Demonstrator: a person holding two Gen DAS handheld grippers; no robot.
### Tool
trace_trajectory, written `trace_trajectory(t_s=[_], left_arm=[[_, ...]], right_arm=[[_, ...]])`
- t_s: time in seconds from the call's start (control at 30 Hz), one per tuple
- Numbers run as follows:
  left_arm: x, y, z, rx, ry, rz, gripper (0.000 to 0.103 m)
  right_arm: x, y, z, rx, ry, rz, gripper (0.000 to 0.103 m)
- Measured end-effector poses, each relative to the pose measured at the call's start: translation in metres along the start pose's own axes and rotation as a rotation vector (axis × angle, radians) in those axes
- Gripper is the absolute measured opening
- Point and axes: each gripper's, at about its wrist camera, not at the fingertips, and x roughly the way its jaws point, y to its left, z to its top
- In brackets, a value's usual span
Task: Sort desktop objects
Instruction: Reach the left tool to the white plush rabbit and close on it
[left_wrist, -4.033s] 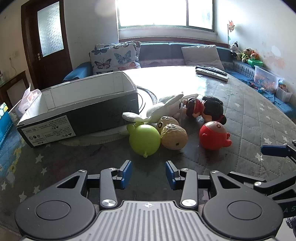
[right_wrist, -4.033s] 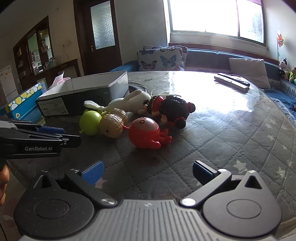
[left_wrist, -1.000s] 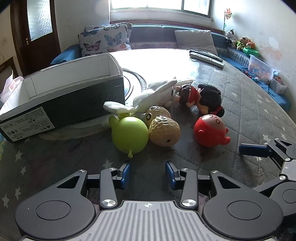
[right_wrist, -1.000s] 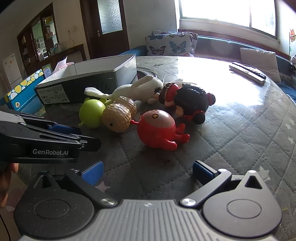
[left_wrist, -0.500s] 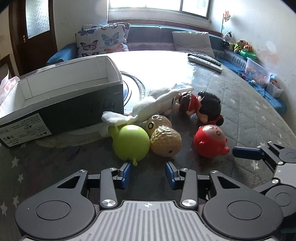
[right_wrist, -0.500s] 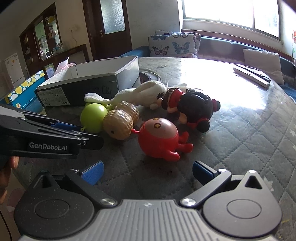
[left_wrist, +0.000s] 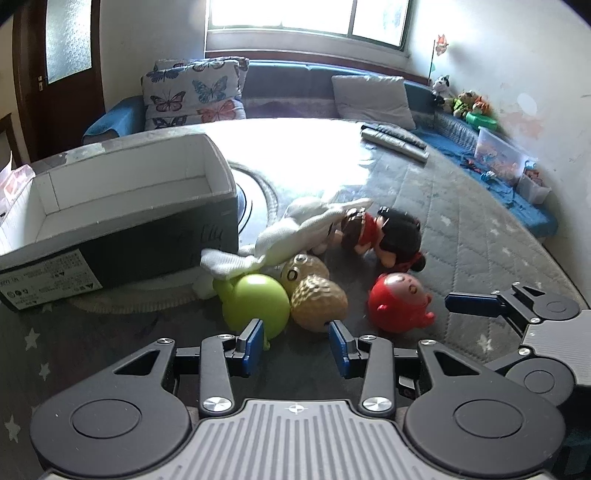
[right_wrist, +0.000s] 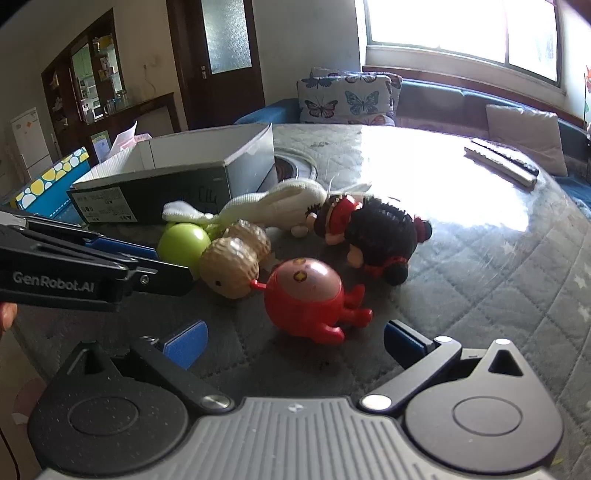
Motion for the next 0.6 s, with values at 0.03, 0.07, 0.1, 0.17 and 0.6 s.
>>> trace_trajectory(t_s=[0.03, 0.07, 0.1, 0.17, 0.6], left_arm=[[-0.001, 0.001, 0.002, -0.001, -0.005, -0.001, 0.042], [-0.002, 0.002, 0.004, -0.002, -0.011, -0.002, 0.042], [-0.002, 0.003, 0.006, -0.005, -0.016, 0.0, 0.042], [-0.001, 0.007, 0.011, -0.012, -0.021, 0.007, 0.042], [0.02, 0.037, 0.04, -0.018, -0.028, 0.002, 0.037]], right_arm=[[-0.001, -0.001, 0.002, 0.0, -0.005, 0.001, 0.103], [-0.001, -0.001, 0.004, -0.001, -0.01, 0.002, 0.103], [-0.002, -0.002, 0.007, -0.001, -0.015, 0.003, 0.103], [-0.003, -0.003, 0.012, -0.003, -0.025, 0.008, 0.102], [0.007, -0.009, 0.044, -0.023, -0.054, 0.038, 0.09]])
